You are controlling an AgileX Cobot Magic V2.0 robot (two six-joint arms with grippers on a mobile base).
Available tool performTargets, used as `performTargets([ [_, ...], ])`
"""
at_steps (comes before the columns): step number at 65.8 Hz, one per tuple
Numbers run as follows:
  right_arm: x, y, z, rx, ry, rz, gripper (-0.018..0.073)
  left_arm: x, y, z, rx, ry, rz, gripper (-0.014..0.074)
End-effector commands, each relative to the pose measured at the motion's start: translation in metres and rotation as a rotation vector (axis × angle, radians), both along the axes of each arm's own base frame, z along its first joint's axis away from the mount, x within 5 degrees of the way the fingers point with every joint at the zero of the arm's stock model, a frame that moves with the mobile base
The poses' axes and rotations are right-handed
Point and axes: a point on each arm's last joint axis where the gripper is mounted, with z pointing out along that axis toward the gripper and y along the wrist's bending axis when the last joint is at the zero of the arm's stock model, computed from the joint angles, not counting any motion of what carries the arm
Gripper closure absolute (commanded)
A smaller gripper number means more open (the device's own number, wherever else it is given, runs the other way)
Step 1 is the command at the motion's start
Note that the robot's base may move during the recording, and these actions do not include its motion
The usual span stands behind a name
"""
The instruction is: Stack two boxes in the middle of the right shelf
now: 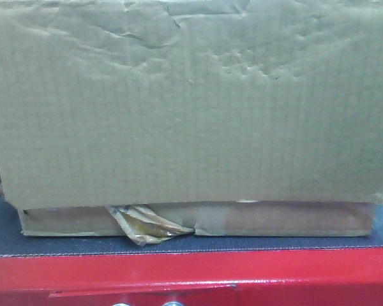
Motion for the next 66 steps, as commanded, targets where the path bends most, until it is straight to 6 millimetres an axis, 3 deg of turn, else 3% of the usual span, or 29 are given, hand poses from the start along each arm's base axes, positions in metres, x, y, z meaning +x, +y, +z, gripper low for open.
performTargets([
  [1,0.000,0.000,0.002,-0.006,-0.018,-0.002,0.0721,0.009,0.000,-0.001,-0.004,-0.032,-0.005,0.0325],
  [8,0.000,0.000,0.002,-0.006,-0.018,-0.002,0.0721,0.017,0.002,-0.011,-0.011,-0.012,-0.004,0.0234],
  [25,0.000,0.000,0.002,-0.006,-0.018,-0.002,0.0721,0.032,0.001,-0.039,-0.039,0.086,-0.015,0.0295],
  [32,0.000,0.000,0.002,-0.006,-0.018,-0.002,0.0721,0.034,0.002,-0.047,-0.039,0.123,-0.016,0.0384],
  [41,0.000,0.000,0.002,-0.006,-0.018,-0.002,0.0721,0.036,0.003,-0.048,-0.034,0.121,-0.016,0.0632],
  [44,0.000,0.000,0.002,-0.006,-0.018,-0.002,0.0721,0.036,0.003,-0.047,-0.037,0.118,-0.016,0.0706],
  [52,0.000,0.000,0.002,-0.006,-0.018,-0.002,0.0721,0.039,0.003,-0.033,-0.034,0.083,-0.008,0.0707],
  [66,0.000,0.000,0.002,-0.006,-0.018,-0.002,0.0721,0.033,0.010,0.026,0.014,-0.037,0.007,0.0707],
])
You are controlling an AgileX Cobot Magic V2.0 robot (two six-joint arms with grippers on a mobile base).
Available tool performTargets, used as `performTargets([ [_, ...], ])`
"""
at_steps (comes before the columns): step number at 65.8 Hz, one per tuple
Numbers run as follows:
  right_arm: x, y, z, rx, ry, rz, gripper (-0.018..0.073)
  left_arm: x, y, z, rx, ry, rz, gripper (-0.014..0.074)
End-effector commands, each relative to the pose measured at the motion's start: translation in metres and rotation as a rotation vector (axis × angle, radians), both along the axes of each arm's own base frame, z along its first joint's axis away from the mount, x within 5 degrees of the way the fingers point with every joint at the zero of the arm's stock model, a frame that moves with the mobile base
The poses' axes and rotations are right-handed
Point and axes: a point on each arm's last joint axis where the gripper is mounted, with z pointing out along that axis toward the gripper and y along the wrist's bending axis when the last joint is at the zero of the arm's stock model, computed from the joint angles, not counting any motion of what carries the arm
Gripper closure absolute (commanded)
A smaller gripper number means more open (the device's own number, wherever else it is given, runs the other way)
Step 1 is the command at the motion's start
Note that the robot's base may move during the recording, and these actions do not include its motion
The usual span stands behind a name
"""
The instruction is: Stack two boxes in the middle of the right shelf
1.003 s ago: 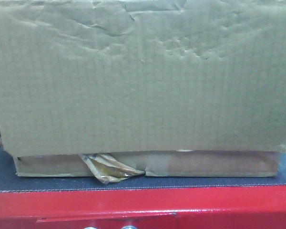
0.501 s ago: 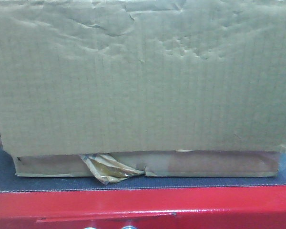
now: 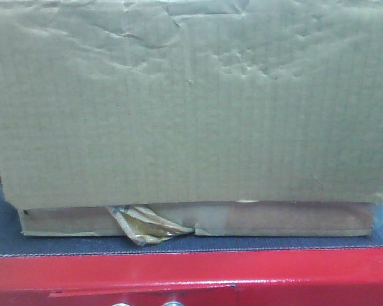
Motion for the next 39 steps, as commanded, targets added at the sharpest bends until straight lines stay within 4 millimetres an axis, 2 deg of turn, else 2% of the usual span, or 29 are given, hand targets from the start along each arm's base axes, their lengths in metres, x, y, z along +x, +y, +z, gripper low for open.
performTargets([
  [1,0.000,0.000,0.002,-0.006,-0.018,-0.002,0.0721,-0.007,0.003,0.038,0.013,-0.104,0.025,0.0707],
  [10,0.000,0.000,0.002,-0.006,-0.018,-0.002,0.0721,-0.019,0.005,0.094,0.031,-0.262,0.074,0.0707],
  [20,0.000,0.000,0.002,-0.006,-0.018,-0.002,0.0721,-0.034,-0.003,0.145,-0.003,-0.390,0.113,0.0707],
  [28,0.000,0.000,0.002,-0.006,-0.018,-0.002,0.0721,-0.050,-0.020,0.180,-0.038,-0.473,0.140,0.0707],
  [39,0.000,0.000,0.002,-0.006,-0.018,-0.002,0.0721,-0.067,-0.060,0.218,-0.053,-0.622,0.148,0.0707],
])
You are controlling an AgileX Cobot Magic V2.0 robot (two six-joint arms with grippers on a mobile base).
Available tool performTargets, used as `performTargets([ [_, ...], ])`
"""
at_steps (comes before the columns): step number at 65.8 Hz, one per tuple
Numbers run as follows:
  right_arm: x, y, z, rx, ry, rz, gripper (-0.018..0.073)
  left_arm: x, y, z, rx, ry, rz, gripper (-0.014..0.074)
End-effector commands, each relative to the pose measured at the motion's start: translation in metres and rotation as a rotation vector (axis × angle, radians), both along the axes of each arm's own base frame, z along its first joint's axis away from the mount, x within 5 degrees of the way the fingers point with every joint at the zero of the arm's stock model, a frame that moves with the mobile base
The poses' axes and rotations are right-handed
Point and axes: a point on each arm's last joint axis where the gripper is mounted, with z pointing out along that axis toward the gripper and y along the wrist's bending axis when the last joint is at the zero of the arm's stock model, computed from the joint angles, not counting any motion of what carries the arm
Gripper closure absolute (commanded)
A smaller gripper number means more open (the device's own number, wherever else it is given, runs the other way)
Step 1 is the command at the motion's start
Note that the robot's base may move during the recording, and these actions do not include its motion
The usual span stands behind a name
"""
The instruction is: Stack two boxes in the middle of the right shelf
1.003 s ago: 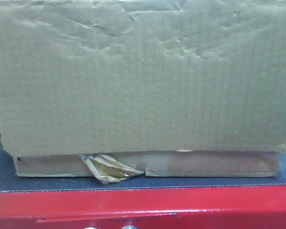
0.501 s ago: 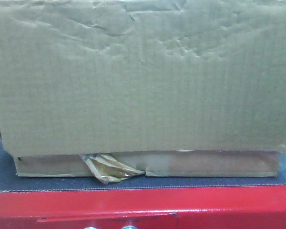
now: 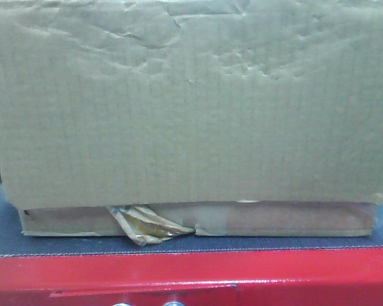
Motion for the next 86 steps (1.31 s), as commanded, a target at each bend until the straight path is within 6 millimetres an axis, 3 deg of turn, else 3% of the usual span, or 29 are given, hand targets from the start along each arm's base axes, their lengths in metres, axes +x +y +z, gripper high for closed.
performTargets([
  [1,0.000,0.000,0.002,-0.006,-0.018,-0.002,0.0721,-0.013,-0.024,0.022,-0.024,-0.106,-0.006,0.0707],
  [10,0.000,0.000,0.002,-0.006,-0.018,-0.002,0.0721,-0.017,-0.069,0.026,-0.069,-0.141,-0.090,0.0707],
  [21,0.000,0.000,0.002,-0.006,-0.018,-0.002,0.0721,-0.012,-0.123,0.017,-0.132,-0.119,-0.195,0.0707],
  [33,0.000,0.000,0.002,-0.006,-0.018,-0.002,0.0721,0.004,-0.169,-0.009,-0.180,-0.039,-0.250,0.0707],
  [43,0.000,0.000,0.002,-0.006,-0.018,-0.002,0.0721,0.019,-0.202,-0.048,-0.168,0.078,-0.250,0.0707],
  [74,0.000,0.000,0.002,-0.006,-0.018,-0.002,0.0721,0.030,-0.223,-0.148,-0.125,0.390,-0.169,0.0707],
  [86,0.000,0.000,0.002,-0.006,-0.018,-0.002,0.0721,0.035,-0.236,-0.173,-0.176,0.437,-0.211,0.0707],
])
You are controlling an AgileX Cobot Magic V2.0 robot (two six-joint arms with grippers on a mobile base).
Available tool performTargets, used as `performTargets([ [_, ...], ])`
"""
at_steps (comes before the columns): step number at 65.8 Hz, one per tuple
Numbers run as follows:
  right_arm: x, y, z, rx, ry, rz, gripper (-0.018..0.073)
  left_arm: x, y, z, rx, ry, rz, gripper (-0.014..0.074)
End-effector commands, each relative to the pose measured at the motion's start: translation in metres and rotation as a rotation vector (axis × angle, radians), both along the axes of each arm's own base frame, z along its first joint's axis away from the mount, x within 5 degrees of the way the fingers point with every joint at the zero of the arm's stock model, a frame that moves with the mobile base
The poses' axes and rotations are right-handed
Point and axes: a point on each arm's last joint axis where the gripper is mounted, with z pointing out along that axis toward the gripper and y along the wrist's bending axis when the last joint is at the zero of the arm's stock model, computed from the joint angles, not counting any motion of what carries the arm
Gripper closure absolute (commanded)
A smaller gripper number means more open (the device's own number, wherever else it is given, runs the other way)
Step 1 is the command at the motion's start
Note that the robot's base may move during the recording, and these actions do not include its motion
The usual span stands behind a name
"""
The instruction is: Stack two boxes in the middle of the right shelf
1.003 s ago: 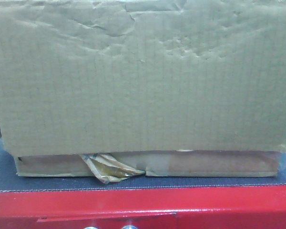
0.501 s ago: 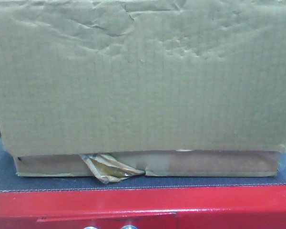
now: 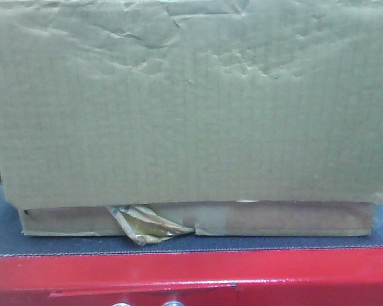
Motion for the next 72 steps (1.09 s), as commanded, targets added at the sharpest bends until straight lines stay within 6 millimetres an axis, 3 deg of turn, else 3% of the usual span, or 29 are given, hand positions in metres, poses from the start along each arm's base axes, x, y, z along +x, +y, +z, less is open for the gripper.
performTargets([
  [1,0.000,0.000,0.002,-0.006,-0.018,-0.002,0.0721,0.003,-0.008,-0.004,-0.061,-0.020,-0.017,0.0707],
  [15,0.000,0.000,0.002,-0.006,-0.018,-0.002,0.0721,0.017,-0.008,-0.025,-0.030,0.039,0.012,0.0707],
  [46,0.000,0.000,0.002,-0.006,-0.018,-0.002,0.0721,0.022,-0.007,-0.029,-0.004,0.032,-0.011,0.0697],
  [64,0.000,0.000,0.002,-0.006,-0.018,-0.002,0.0721,0.023,-0.007,-0.031,-0.005,0.030,-0.015,0.0403],
  [72,0.000,0.000,0.002,-0.006,-0.018,-0.002,0.0721,0.023,-0.008,-0.030,-0.006,0.028,-0.016,0.0321],
])
